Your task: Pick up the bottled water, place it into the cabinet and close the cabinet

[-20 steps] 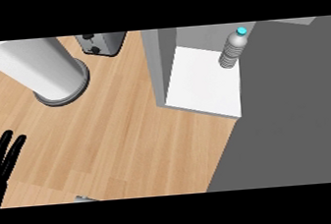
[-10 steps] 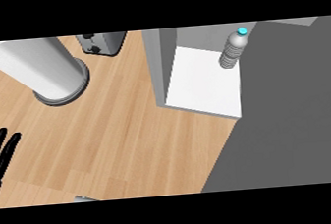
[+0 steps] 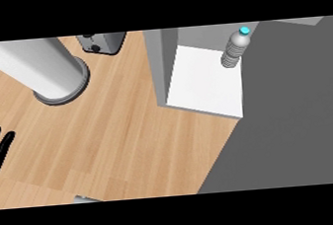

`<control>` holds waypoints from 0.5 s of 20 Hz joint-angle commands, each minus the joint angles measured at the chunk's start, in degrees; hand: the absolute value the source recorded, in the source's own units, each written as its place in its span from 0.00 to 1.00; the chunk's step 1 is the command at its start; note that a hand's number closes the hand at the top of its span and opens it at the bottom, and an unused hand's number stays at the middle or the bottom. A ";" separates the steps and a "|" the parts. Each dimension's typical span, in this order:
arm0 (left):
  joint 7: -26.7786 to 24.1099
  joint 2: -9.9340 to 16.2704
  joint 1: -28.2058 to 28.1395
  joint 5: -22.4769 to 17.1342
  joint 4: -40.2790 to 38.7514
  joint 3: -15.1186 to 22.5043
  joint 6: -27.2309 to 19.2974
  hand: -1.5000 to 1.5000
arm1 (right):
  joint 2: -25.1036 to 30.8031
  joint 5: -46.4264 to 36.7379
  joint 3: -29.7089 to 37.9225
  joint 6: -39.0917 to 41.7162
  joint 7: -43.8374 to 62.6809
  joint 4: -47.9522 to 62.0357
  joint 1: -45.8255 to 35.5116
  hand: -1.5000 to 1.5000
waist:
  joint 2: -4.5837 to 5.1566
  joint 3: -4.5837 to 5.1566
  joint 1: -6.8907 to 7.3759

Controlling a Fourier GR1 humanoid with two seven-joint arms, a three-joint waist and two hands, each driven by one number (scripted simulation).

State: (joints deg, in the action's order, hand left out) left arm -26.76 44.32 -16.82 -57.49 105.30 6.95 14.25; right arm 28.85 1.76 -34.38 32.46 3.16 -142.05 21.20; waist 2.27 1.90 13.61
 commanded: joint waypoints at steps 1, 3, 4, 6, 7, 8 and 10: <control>-0.03 -0.12 -0.04 0.05 -0.10 0.33 0.70 0.00 | -4.07 3.04 -6.15 -1.64 4.26 1.78 -1.39 1.00 | 1.29 -0.22 0.88; 0.10 0.35 0.64 -0.22 0.21 -0.19 1.03 0.00 | -4.13 4.62 -7.12 -0.52 3.58 2.38 -1.30 1.00 | 1.76 -0.37 1.90; 0.06 0.14 0.37 -0.12 0.31 0.27 1.37 0.00 | -3.82 5.36 -6.83 -0.05 3.51 2.28 -1.37 1.00 | 2.02 -0.32 2.66; 0.19 0.36 1.24 -0.50 0.51 -0.19 1.39 0.00 | -4.29 6.42 -6.68 -0.15 3.34 2.88 -1.19 1.00 | 2.30 -0.43 2.60; -0.21 0.23 0.97 -0.23 0.00 -0.41 1.43 0.00 | -4.97 7.01 -6.33 -0.69 3.08 3.15 -1.01 1.00 | 2.37 -0.40 3.03; -0.16 0.20 1.14 -0.56 0.10 -0.48 1.62 0.00 | -4.94 7.40 -5.74 -0.81 3.46 3.52 -1.12 1.00 | 2.44 -0.45 3.03; -0.06 0.49 1.51 -0.56 -0.12 -0.62 2.12 0.00 | -5.66 7.69 -4.37 -1.93 3.97 3.57 -1.15 1.00 | 2.41 -0.44 2.39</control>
State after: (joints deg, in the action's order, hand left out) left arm -26.81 44.69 -15.73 -57.83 105.36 6.54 15.81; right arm 27.31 5.61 -33.98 33.14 2.99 -140.42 21.47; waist 4.27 1.61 16.00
